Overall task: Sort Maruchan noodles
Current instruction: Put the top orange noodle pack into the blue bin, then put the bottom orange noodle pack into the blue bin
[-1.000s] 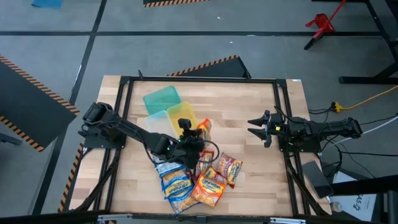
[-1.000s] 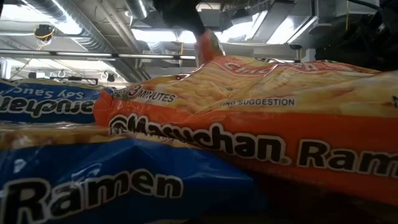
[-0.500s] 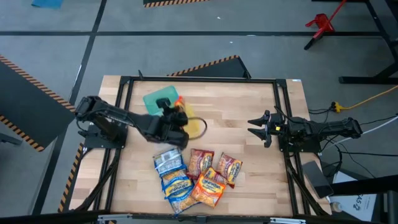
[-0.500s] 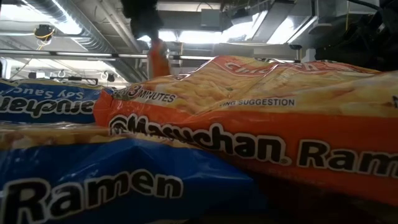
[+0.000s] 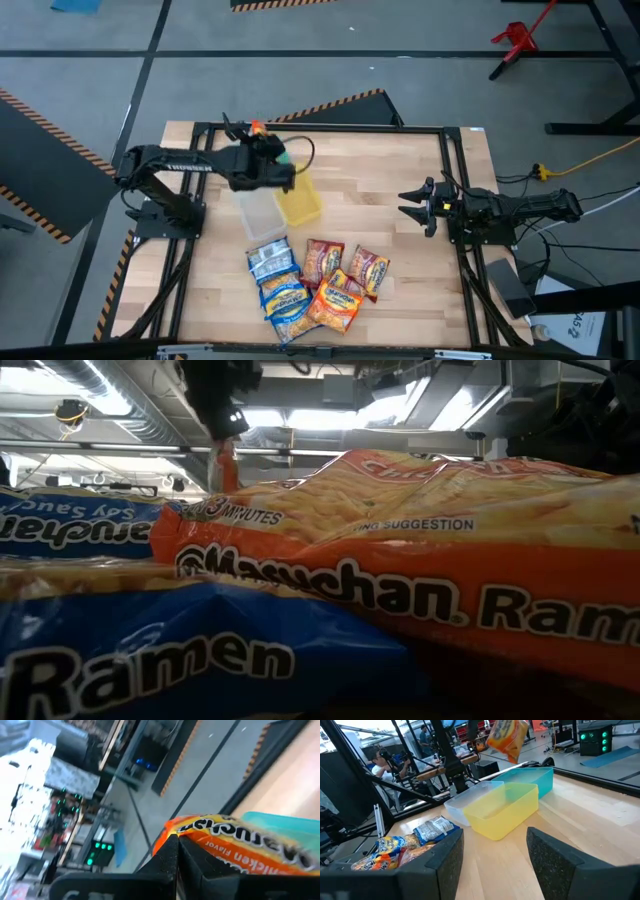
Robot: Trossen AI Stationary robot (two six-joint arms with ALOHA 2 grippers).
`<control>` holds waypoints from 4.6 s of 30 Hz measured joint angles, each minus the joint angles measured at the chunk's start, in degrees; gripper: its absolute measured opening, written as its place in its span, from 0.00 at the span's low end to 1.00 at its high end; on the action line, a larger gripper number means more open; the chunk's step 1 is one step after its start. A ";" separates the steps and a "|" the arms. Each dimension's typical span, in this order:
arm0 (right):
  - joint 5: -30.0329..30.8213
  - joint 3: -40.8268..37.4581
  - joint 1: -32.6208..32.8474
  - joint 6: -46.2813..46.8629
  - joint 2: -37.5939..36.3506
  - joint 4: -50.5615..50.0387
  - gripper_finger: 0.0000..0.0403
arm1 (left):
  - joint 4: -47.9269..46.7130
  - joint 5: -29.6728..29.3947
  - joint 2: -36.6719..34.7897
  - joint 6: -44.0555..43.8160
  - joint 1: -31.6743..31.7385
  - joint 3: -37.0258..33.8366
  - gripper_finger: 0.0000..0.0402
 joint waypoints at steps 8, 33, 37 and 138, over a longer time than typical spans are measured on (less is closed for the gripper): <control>-0.08 0.00 0.00 0.00 0.00 0.00 0.51 | 5.88 0.48 -0.95 0.36 5.67 -6.47 0.00; -0.11 0.00 0.00 -0.13 0.00 -0.02 0.51 | 56.32 8.71 -7.35 15.35 12.56 -31.96 0.00; -0.08 0.00 0.00 -0.15 0.00 -0.02 0.51 | 57.81 8.81 -7.35 13.57 12.56 -33.96 0.00; -7.54 -0.02 0.00 -0.20 13.86 -1.05 0.51 | 93.50 70.66 19.58 -8.86 -27.81 -23.19 0.65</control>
